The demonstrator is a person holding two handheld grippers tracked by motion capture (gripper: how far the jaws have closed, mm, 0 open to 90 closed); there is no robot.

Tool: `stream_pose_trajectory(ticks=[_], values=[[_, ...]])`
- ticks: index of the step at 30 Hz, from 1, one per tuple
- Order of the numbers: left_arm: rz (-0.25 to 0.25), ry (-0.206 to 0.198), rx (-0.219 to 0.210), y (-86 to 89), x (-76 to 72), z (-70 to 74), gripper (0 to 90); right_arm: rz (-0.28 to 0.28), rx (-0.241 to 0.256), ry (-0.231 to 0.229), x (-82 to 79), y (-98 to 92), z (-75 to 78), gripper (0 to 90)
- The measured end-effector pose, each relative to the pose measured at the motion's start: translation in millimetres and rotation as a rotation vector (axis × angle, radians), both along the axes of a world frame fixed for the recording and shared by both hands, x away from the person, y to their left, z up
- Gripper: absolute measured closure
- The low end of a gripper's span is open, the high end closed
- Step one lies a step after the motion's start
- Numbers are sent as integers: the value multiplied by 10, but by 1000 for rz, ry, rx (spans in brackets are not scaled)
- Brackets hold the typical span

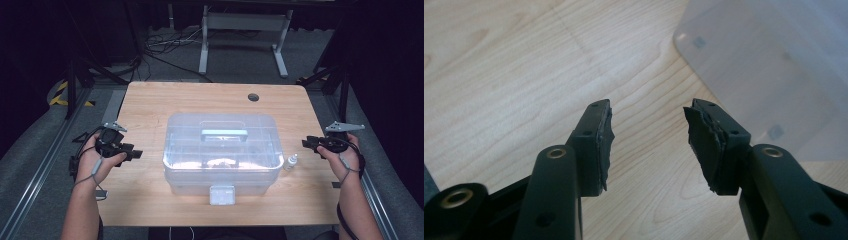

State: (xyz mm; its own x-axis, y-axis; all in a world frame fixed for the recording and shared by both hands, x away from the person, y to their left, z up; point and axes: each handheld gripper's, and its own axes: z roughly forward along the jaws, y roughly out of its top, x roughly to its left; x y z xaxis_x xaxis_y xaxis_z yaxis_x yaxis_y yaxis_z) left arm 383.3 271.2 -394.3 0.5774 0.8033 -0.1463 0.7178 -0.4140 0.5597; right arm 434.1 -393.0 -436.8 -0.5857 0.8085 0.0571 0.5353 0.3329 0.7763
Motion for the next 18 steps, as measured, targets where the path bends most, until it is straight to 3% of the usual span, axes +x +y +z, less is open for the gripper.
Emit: stream_pose_trajectory(ticks=[2, 7, 13, 16, 18], values=[[-12, -10, 24, -65, -13, 60, 533, -1, -2, 3, -17, -8, -2, 658], [-48, -25, 4, -137, -40, 190, 542, -9, -3, 3, -65, -40, 16, 659], [-86, -63, 15, -241, -125, 399, 553, -7, -10, 15, -95, -52, -10, 660], [-110, -78, -2, -303, -163, 518, 563, -9, -12, 20, -113, -50, -16, 660], [-117, -109, -35, -343, -161, 585, 576, -10, -9, 19, -122, -53, -14, 658]])
